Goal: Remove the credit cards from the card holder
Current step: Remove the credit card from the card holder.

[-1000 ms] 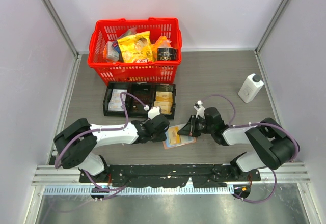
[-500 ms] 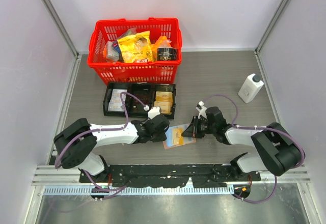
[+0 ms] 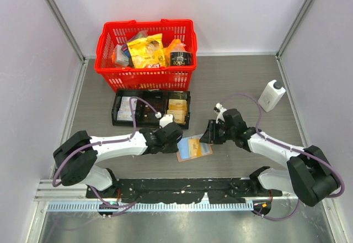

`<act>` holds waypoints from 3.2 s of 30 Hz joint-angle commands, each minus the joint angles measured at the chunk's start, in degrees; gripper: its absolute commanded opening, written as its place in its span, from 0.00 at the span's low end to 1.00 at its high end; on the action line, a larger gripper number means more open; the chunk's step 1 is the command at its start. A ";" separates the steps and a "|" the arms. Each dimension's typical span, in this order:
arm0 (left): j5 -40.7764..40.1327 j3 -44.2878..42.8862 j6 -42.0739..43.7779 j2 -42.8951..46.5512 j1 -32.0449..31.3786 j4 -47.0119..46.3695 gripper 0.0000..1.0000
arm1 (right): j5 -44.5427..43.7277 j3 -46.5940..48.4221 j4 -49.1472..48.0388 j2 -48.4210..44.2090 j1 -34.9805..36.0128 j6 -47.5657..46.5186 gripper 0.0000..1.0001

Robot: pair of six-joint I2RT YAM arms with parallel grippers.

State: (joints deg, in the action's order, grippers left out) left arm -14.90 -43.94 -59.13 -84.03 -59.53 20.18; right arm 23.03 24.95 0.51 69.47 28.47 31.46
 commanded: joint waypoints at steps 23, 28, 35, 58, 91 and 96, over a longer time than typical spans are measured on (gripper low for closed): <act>11.20 -9.67 4.81 -5.79 -1.21 -7.27 0.28 | 0.88 5.64 0.81 5.77 -0.17 -3.78 0.40; 11.21 -11.25 6.31 -9.48 -1.29 -3.15 0.28 | 0.71 6.07 1.59 5.50 -0.17 -3.78 0.40; 8.13 -11.52 8.59 -12.65 -1.56 2.31 0.27 | 0.79 6.78 1.68 6.29 -0.17 -3.95 0.40; 7.51 -7.12 9.21 -14.32 -1.73 1.00 0.25 | 6.50 9.06 -4.38 16.39 -0.17 -5.27 0.40; 2.42 -10.46 6.49 7.37 3.35 1.52 0.53 | -12.03 11.26 12.50 -13.83 -2.54 -0.97 0.01; 3.38 -10.37 9.29 16.78 11.97 5.12 0.66 | -18.80 10.65 6.98 -20.34 -1.31 7.98 0.01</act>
State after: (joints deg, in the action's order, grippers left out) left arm -10.48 -52.29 -52.03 -74.50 -53.34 21.89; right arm 12.08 33.63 12.38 53.28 26.20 31.29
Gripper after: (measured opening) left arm 0.622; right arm 0.026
